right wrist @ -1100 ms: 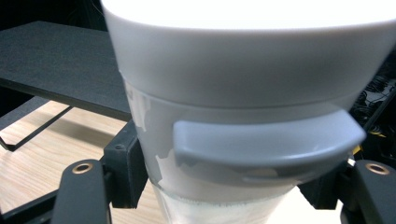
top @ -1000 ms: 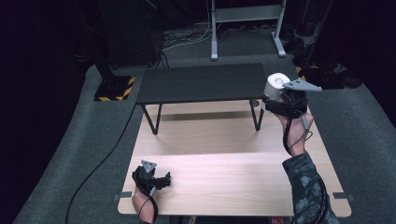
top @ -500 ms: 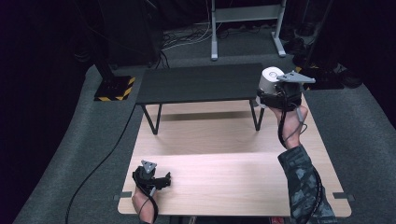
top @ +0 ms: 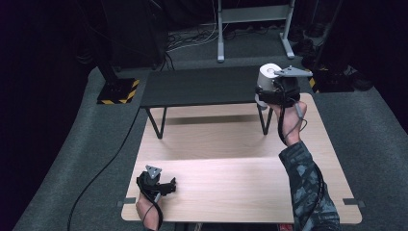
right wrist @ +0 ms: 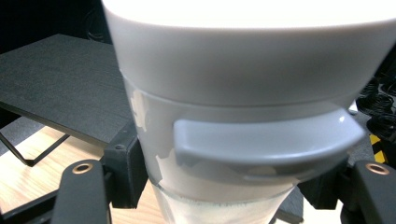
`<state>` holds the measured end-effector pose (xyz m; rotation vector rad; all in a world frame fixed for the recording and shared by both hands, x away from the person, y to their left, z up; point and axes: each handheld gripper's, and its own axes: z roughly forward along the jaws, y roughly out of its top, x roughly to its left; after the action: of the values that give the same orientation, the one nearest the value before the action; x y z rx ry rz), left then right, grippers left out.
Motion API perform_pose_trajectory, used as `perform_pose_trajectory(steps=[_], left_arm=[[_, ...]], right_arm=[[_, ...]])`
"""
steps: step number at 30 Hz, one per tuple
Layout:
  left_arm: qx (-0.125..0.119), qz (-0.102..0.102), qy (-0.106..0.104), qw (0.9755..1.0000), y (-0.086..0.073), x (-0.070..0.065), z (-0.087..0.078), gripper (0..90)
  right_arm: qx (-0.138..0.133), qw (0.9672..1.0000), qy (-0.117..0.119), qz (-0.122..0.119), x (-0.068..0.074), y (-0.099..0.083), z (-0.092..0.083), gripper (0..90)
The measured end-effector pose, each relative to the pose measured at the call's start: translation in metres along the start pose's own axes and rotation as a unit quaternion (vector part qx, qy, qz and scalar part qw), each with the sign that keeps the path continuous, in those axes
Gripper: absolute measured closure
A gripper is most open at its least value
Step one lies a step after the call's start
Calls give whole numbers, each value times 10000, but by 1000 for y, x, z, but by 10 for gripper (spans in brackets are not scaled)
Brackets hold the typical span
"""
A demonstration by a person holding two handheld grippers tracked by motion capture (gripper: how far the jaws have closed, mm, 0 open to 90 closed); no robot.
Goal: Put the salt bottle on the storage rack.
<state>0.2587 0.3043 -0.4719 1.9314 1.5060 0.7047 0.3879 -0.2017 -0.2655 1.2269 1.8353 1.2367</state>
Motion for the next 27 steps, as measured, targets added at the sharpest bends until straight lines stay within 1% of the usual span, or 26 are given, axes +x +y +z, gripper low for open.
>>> perform_pose_trajectory(steps=[2,6,9,13,19,27], left_arm=[[0,0,-2,10000,0,0,0,3],[-3,15,-6,10000,0,0,0,3],[0,2,-17,10000,0,0,0,3],[-1,12,-9,10000,0,0,0,3],[-7,35,0,10000,0,-1,0,3],[-8,33,-3,10000,0,-1,0,3]], right_arm=[[4,10000,7,3,0,1,2,288],[40,10000,66,61,1,5,13,288],[77,9999,84,51,4,6,19,288],[160,9998,117,-21,8,10,29,288],[210,9996,180,-50,13,14,40,288],[202,9995,258,-28,19,16,51,288]])
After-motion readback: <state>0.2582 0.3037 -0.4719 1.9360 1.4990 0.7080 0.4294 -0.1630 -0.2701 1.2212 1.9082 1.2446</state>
